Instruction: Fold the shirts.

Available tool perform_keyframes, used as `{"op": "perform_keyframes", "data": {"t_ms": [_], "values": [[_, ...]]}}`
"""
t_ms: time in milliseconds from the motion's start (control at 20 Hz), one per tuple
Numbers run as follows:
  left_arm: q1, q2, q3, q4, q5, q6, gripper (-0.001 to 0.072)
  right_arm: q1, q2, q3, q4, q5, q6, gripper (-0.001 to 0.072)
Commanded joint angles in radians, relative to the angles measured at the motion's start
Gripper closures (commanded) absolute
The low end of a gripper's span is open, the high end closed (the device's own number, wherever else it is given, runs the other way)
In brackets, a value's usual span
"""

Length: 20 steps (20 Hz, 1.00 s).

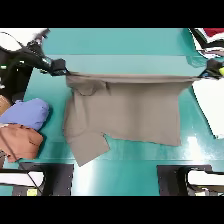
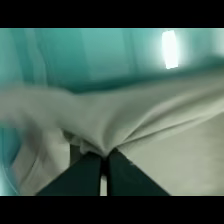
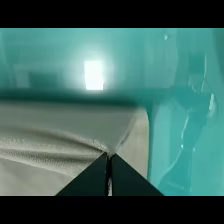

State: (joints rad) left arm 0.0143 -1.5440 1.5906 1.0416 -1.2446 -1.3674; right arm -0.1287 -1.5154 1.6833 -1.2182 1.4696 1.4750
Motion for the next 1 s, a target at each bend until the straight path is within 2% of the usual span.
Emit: {"op": "perform_keyframes", "data": {"t_ms": [0, 100, 200, 400, 550, 950], "values": [[0.001, -0.162, 0.063, 0.005, 0.095, 0.045, 0.0681, 0.061, -0.193, 0.102, -0.033, -0.099, 0.003, 0.0699], [0.001, -0.170, 0.113, 0.038, 0.163, 0.045, 0.0681, 0.079, -0.245, 0.178, -0.034, -0.122, 0.003, 0.0699], [0.001, -0.169, 0.181, 0.081, 0.155, 0.045, 0.0681, 0.091, -0.261, 0.232, -0.035, -0.118, 0.002, 0.0699], [0.001, -0.167, 0.274, 0.139, -0.056, 0.059, 0.0682, 0.097, -0.233, 0.243, -0.043, -0.021, -0.003, 0.0699], [0.000, -0.167, 0.232, 0.195, -0.157, 0.058, 0.0682, 0.097, -0.189, 0.139, -0.053, -0.006, -0.003, 0.0699], [0.000, -0.167, -0.056, 0.221, -0.160, 0.046, 0.0677, 0.154, -0.108, -0.212, -0.058, -0.117, -0.003, 0.0698]]}}
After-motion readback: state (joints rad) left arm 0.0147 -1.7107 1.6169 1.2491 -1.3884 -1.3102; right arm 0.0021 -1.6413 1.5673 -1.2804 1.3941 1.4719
